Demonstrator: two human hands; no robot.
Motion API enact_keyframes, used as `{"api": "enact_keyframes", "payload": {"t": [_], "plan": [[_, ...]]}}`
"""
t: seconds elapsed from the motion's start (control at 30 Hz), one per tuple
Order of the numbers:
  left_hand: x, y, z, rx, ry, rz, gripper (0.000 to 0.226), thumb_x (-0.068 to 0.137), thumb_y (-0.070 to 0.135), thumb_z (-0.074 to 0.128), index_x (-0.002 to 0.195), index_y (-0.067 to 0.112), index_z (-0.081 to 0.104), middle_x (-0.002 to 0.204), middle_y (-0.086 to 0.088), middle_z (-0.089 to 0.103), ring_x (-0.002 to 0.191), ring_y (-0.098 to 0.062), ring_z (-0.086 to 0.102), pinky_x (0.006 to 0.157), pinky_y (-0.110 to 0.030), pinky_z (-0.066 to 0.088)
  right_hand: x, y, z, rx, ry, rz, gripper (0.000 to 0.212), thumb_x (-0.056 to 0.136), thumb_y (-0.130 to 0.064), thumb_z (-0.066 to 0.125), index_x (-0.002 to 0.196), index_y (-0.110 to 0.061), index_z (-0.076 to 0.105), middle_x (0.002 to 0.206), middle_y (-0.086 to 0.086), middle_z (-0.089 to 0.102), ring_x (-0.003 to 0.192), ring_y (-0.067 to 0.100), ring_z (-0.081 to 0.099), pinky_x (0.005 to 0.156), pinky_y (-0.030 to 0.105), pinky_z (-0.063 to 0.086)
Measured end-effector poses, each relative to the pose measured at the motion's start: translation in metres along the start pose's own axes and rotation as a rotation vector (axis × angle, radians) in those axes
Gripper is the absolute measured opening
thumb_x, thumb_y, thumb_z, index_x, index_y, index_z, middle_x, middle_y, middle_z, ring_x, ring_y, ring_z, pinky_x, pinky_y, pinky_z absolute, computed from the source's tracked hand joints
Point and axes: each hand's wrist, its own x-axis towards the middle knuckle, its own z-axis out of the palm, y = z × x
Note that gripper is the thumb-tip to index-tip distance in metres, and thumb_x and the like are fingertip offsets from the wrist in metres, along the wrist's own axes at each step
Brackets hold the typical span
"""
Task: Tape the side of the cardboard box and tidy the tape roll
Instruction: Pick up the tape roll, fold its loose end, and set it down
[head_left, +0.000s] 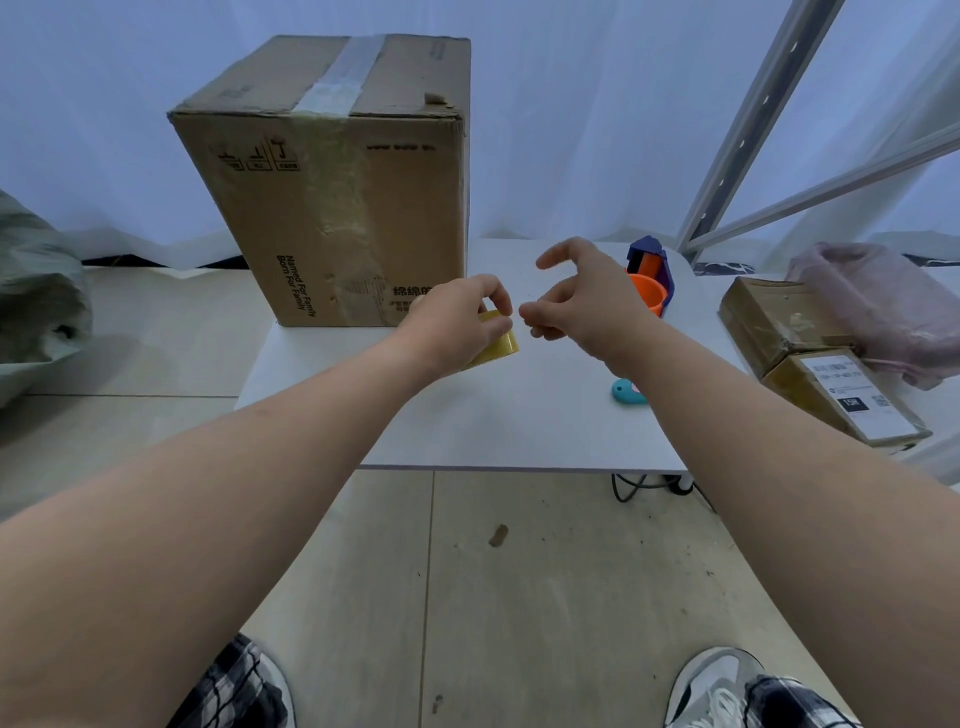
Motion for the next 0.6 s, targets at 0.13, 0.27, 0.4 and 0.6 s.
{"api": "enact_keyframes", "payload": {"t": [0.13, 0.27, 0.4, 0.6], "plan": [[0.001, 0.0, 0.001, -0.022, 0.014, 0.005, 0.013, 0.091, 0.033, 0.056, 0.101, 0.026, 0.06, 0.093, 0.002, 0.055, 0.085, -0.019, 0.053, 0.076, -0.032, 0.046, 0.0, 0.0, 0.001, 0.071, 0.011, 0.052, 0.011, 0.086, -0.008, 0.063, 0.096, -0.005, 0.065, 0.079, 0.006, 0.069, 0.061, 0.008, 0.058, 0.047, 0.007, 0.046], [0.002, 0.003, 0.002, -0.064, 0.018, 0.011, 0.014, 0.092, 0.034, 0.056, 0.102, 0.025, 0.06, 0.091, 0.002, 0.057, 0.079, -0.017, 0.054, 0.071, -0.032, 0.048, 0.002, 0.001, 0.007, 0.196, 0.039, 0.13, 0.014, 0.094, -0.007, 0.05, 0.099, -0.004, 0.063, 0.076, 0.006, 0.06, 0.059, 0.013, 0.056, 0.049, 0.014, 0.051], [0.004, 0.005, 0.003, -0.093, 0.045, 0.015, 0.019, 0.093, 0.035, 0.054, 0.105, 0.022, 0.057, 0.089, 0.002, 0.058, 0.071, -0.01, 0.052, 0.065, -0.027, 0.048, 0.006, -0.002, 0.01, 0.229, -0.005, 0.144, 0.026, 0.097, -0.002, 0.038, 0.096, -0.011, 0.062, 0.079, 0.005, 0.054, 0.07, 0.015, 0.055, 0.066, 0.022, 0.054], [0.004, 0.0, 0.0, -0.111, 0.088, 0.007, 0.013, 0.092, 0.033, 0.056, 0.098, 0.022, 0.056, 0.076, 0.007, 0.051, 0.069, -0.01, 0.049, 0.057, -0.023, 0.041, 0.004, -0.006, 0.012, 0.174, 0.048, 0.068, 0.022, 0.092, 0.0, 0.047, 0.094, -0.013, 0.064, 0.084, 0.003, 0.061, 0.073, 0.008, 0.056, 0.055, 0.009, 0.045]]}}
